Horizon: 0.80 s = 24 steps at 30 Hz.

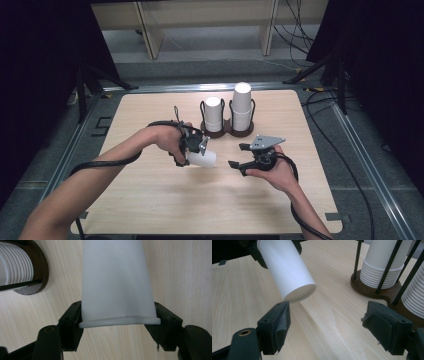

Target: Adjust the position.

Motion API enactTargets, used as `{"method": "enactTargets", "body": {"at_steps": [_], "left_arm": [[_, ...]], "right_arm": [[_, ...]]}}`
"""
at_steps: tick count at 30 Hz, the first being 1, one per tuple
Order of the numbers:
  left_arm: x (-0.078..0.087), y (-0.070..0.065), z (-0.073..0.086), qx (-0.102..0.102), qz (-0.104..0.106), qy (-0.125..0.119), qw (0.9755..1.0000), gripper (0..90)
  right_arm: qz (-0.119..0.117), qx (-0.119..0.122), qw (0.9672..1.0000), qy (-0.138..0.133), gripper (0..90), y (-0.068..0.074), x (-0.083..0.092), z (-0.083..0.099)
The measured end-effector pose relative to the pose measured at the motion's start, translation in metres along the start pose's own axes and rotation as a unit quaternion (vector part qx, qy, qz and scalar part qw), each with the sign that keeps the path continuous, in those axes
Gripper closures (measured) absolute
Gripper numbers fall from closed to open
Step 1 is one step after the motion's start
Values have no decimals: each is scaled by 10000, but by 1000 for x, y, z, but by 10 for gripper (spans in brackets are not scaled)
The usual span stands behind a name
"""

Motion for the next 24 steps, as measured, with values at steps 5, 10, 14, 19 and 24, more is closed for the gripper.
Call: {"method": "enactTargets", "body": {"at_steps": [5, 10, 14, 19, 24], "left_arm": [[0, 0, -1, -116, 24, 48, 9999, 337], [2, 1, -3, -253, 81, 97, 9996, 337], [2, -1, -4, -367, 162, 145, 9991, 337], [4, 0, -5, -553, 234, 279, 9978, 337], [3, -2, -7, -506, 229, 212, 9982, 337]], "right_arm": [[-40, 10, 10000, 20, 205, 0, -1, 0], [-120, 64, 9999, 20, 199, 1, -1, 0], [-118, 183, 9998, 0, 197, 1, -2, -1], [-201, 172, 9996, 42, 198, 3, -3, -1], [-280, 210, 9994, 74, 198, 4, -5, -1]]}}
Point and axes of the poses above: each handheld gripper's, and its own axes: x roughly backward along the jaws, z roughly out of its underside, y roughly to its left, the point moved 2 cm from there along -x, roughly forward along the jaws, and after that the axes turned 4 degrees about -y, right-handed, at the moved point
